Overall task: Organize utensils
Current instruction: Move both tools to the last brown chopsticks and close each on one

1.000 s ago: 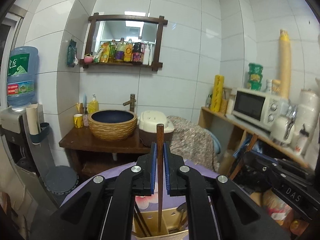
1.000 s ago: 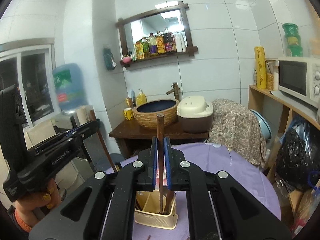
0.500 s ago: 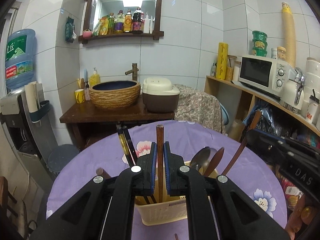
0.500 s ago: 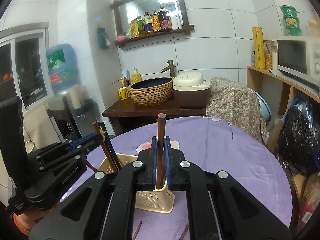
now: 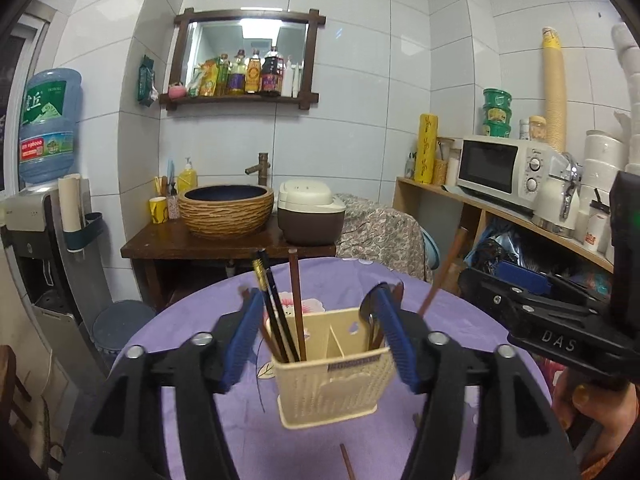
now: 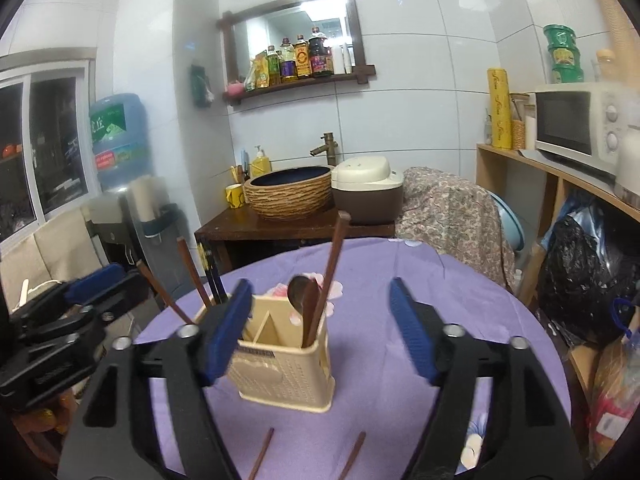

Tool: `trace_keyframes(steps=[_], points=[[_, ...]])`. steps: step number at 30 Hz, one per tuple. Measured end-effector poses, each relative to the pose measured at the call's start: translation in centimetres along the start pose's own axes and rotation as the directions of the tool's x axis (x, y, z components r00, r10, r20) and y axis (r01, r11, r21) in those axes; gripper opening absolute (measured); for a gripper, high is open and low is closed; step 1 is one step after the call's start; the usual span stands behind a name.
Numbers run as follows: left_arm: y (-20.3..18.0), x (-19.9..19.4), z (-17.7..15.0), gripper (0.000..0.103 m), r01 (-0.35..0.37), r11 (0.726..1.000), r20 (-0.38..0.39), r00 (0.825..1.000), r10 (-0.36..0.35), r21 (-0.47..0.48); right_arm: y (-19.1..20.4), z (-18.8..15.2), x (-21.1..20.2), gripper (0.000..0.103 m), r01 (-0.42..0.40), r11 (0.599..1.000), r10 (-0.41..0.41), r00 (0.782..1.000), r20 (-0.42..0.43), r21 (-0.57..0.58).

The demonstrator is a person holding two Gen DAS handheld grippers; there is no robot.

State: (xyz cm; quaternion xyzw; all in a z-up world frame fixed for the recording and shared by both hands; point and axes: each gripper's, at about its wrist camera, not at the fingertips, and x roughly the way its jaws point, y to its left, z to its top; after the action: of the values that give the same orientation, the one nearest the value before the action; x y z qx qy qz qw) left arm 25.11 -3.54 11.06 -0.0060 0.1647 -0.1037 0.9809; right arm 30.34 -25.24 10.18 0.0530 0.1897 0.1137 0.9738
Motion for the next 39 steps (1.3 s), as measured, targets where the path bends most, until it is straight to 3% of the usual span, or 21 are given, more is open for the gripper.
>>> trace_keyframes(steps=[3, 6, 9, 15, 20, 24, 28, 34, 39], points=[[0.3, -1.8, -2.3, 0.076, -0.005, 1.000, -0.005, 1.000, 0.005, 0.003, -0.2, -2.4, -1.2, 0.083, 0.064, 0.998, -0.065, 0.997, -0.049, -0.010], [0.7, -1.6, -5.2, 0.078, -0.036, 0.999, -0.084, 0.996, 0.036, 0.010, -1.0, -5.7, -1.0, 0.083, 0.100, 0.995, -0.100, 0.982, -0.159, -0.006], [1.4, 0.0, -9.0, 0.080, -0.058, 0.998, -0.225, 0.973, 0.056, -0.003, -1.8, -9.9, -0.1, 0.083, 0.138, 0.990, -0.129, 0.952, -0.279, 0.016], [1.7, 1.7, -13.8, 0.077, -0.060, 0.998, -0.357, 0.933, 0.047, -0.024, -2.8, -16.0, 1.5, 0.080, 0.174, 0.983, -0.133, 0.902, -0.410, 0.062], [0.7, 3.4, -15.1, 0.060, 0.001, 0.999, -0.432, 0.901, -0.020, -0.043, -3.5, -17.9, 1.6, 0.080, 0.203, 0.975, -0.144, 0.889, -0.434, 0.091], [-1.1, 5.2, -15.8, 0.055, 0.050, 0.999, -0.479, 0.876, -0.051, -0.015, -4.2, -18.0, 1.3, 0.080, 0.212, 0.972, -0.146, 0.887, -0.439, 0.104], [-2.5, 7.1, -16.9, 0.049, 0.057, 0.998, -0.518, 0.855, -0.038, 0.020, -4.4, -17.8, 0.8, 0.080, 0.214, 0.972, -0.149, 0.886, -0.439, 0.102], [-2.9, 9.2, -16.9, 0.035, 0.053, 0.998, -0.554, 0.832, -0.024, 0.036, -4.6, -17.7, 0.8, 0.080, 0.211, 0.972, -0.146, 0.886, -0.440, 0.104], [-3.1, 10.4, -16.7, 0.025, 0.041, 0.997, -0.557, 0.831, 0.006, 0.073, -4.5, -17.5, 1.2, 0.080, 0.208, 0.973, -0.144, 0.886, -0.441, 0.099]])
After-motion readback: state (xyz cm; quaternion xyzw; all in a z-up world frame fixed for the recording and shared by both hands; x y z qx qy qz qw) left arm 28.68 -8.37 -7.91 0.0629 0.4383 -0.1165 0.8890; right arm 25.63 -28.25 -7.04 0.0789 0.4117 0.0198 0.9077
